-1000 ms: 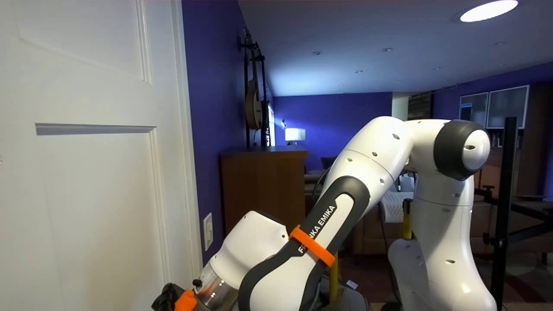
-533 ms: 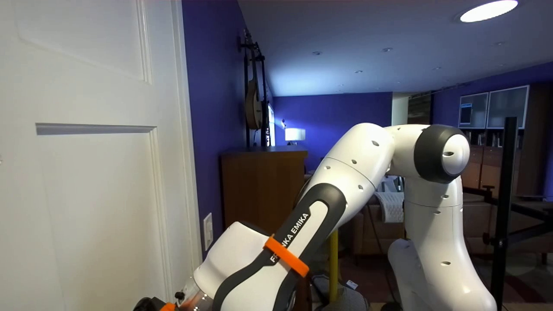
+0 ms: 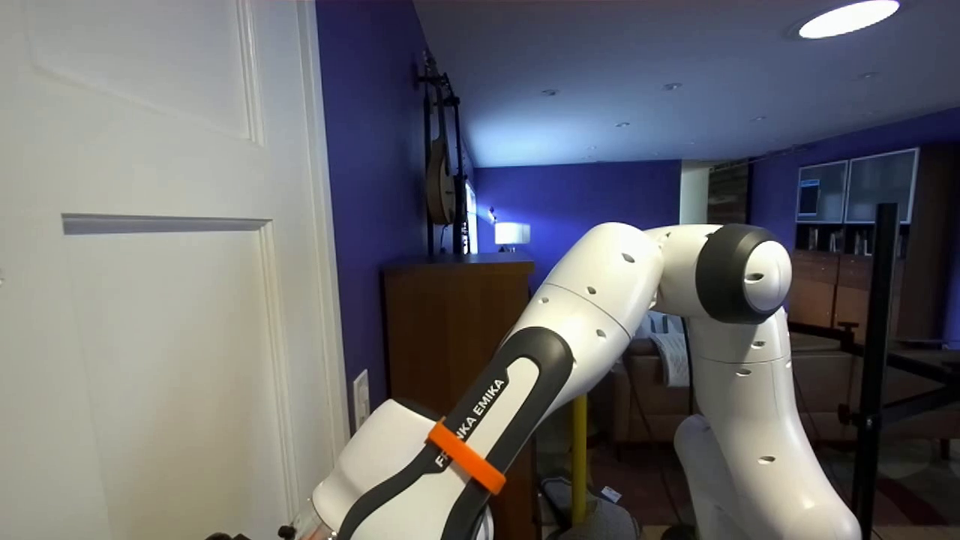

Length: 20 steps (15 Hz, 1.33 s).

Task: Take the hat off of the top of the cabinet and hang it on the door

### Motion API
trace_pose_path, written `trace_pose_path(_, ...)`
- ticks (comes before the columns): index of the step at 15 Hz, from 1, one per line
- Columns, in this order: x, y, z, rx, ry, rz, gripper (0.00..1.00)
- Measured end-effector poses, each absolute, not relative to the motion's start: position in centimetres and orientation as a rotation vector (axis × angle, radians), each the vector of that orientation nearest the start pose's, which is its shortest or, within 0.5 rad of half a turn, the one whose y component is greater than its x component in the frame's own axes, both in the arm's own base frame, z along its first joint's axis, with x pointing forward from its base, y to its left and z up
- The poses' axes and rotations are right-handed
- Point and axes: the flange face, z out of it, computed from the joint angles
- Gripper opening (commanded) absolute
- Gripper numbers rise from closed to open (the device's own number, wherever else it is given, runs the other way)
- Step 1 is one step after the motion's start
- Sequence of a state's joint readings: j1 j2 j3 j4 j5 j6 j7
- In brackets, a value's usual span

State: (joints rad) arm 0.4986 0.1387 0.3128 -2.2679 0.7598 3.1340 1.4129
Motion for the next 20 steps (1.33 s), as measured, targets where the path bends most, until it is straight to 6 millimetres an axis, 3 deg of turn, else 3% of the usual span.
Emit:
trace_pose_path(7, 44.2, 35.7, 34.6, -1.866, 1.582, 0.001, 0.01)
trace_pose_path(20, 45.4, 36.8, 30.4, -1.895, 1.624, 0.045, 0.01)
